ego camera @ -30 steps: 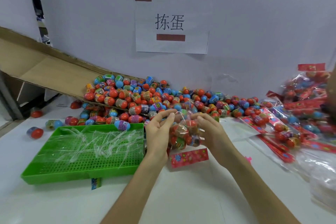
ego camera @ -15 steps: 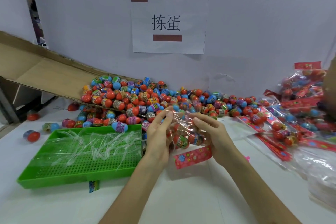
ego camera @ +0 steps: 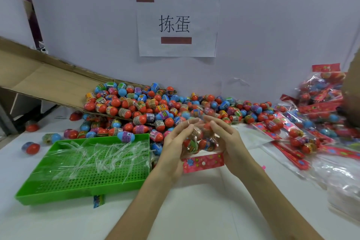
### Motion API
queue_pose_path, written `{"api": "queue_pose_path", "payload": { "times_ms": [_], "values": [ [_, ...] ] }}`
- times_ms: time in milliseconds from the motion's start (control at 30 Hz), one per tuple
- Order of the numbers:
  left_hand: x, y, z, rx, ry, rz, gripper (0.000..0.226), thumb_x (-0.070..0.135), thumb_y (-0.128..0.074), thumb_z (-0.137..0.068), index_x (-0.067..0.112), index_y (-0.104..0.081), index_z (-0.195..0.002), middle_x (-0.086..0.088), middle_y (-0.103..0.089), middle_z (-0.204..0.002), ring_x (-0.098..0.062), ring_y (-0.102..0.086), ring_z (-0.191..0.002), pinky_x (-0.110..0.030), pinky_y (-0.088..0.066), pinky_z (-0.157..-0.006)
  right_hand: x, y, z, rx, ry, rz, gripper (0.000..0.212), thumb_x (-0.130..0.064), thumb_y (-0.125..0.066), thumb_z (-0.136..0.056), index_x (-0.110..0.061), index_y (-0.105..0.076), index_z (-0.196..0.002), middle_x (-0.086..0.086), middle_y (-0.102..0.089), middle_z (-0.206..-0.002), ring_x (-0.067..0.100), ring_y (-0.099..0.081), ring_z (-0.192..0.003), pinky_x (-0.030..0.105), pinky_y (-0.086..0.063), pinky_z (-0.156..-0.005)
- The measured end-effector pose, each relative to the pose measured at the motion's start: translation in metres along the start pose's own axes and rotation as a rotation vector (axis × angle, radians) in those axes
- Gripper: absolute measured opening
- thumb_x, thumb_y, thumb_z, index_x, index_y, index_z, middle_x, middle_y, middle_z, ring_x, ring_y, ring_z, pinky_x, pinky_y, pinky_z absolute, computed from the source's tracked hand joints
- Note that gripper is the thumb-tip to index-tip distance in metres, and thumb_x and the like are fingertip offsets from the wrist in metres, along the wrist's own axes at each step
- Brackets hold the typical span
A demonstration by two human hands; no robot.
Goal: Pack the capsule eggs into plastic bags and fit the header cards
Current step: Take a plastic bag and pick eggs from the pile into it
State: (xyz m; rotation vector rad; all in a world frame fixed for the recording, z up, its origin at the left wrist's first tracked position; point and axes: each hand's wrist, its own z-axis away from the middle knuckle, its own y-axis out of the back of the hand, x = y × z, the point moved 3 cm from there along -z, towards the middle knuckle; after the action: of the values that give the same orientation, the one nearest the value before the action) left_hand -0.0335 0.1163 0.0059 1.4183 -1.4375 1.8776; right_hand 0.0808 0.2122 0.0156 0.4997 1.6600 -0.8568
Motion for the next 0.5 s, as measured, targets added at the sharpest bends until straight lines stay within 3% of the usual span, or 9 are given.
{"api": "queue_pose_path", "payload": {
  "times_ms": [233,333,400,500],
  "values": [
    [0.0,0.0,-0.001,0.002,-0.003,0.035,0.025,0.031,-0.065,-0.095,0.027,-0.079,-0.116,-0.006,-0.075,-0.124,-0.023,-0.071,-0.118,-0.044,-0.055,-0.1,0.003,0.005,-0.003,0.108,0.006,0.026,0.025,-0.024,-0.06,-0.1,-0.017,-0.076,-0.117,0.009,-0.076,-0.114,0.027,-0.07,-0.111,0.039,-0.06,-0.076],
    [0.004,0.003,-0.002,0.017,0.005,0.164,0.031,0.035,-0.067,-0.09,0.029,-0.078,-0.118,-0.007,-0.075,-0.124,-0.025,-0.073,-0.114,-0.04,-0.062,-0.084,-0.001,0.012,-0.003,0.198,0.049,0.099,0.022,-0.024,-0.057,-0.103,-0.017,-0.077,-0.111,0.004,-0.077,-0.109,0.023,-0.069,-0.11,0.043,-0.054,-0.085],
    [0.007,0.006,-0.002,0.022,0.0,0.17,0.035,0.034,-0.067,-0.089,0.027,-0.077,-0.121,-0.005,-0.076,-0.124,-0.021,-0.074,-0.111,-0.034,-0.063,-0.075,-0.006,0.013,-0.003,0.182,0.082,0.077,0.023,-0.026,-0.058,-0.101,-0.015,-0.075,-0.111,0.005,-0.077,-0.109,0.022,-0.072,-0.105,0.036,-0.055,-0.08],
    [0.004,0.003,-0.002,-0.008,0.027,0.103,0.037,0.031,-0.069,-0.088,0.023,-0.076,-0.124,-0.009,-0.075,-0.125,-0.026,-0.073,-0.114,-0.038,-0.064,-0.08,-0.007,0.009,-0.002,0.152,0.1,0.081,0.028,-0.035,-0.068,-0.089,-0.014,-0.075,-0.108,0.009,-0.076,-0.106,0.021,-0.072,-0.098,0.032,-0.056,-0.077]
  ]
}}
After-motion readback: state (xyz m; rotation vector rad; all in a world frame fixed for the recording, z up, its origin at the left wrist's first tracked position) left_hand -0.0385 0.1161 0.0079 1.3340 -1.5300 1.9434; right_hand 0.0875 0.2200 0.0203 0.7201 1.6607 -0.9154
